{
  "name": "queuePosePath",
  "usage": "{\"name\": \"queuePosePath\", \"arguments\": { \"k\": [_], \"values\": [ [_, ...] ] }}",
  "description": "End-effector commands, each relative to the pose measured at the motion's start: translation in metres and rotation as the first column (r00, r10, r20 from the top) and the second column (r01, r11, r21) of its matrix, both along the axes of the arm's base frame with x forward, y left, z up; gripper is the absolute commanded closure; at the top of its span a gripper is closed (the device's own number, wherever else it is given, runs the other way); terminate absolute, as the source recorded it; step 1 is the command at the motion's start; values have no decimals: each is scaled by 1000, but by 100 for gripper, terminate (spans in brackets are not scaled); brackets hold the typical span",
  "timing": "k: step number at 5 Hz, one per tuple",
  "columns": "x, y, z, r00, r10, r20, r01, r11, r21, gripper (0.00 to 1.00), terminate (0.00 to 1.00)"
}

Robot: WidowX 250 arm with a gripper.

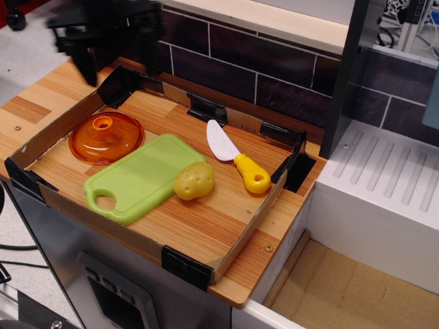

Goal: Put knife on cutting board

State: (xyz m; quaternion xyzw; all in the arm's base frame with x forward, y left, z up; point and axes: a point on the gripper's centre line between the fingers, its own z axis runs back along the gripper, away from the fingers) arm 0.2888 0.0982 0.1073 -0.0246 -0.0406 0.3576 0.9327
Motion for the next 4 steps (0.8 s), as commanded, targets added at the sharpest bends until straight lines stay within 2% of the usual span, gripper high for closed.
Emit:
{"name": "queuePosePath", "arguments": {
  "k": [1, 2, 3, 4],
  "values": [
    [24, -46, 19, 925, 379, 19, -378, 925, -42, 0, 0],
    [20, -69, 10, 893, 450, -1, -450, 892, -55, 0, 0],
    [23, -87, -2, 908, 417, -52, -420, 903, -88, 0, 0],
    [33, -105, -15, 898, 436, -51, -439, 894, -89, 0, 0]
  ]
}}
